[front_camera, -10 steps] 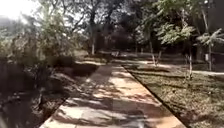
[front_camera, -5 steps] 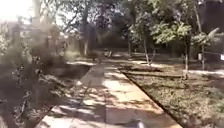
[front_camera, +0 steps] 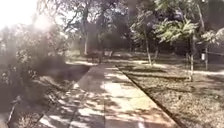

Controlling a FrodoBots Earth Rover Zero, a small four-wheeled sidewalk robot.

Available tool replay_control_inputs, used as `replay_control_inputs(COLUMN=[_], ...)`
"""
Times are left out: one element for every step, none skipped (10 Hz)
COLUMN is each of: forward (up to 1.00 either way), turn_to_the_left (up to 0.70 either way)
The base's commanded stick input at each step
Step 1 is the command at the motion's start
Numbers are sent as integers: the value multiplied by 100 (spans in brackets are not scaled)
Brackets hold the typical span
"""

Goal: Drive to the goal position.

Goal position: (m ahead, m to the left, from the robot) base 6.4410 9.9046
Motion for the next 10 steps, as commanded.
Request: replay_control_inputs(forward=[50, 50, 50, 50, 50, 50, 50, 50, 50, 50], turn_to_the_left=[0, 0, 0, 0, 0, 0, 0, 0, 0, 0])
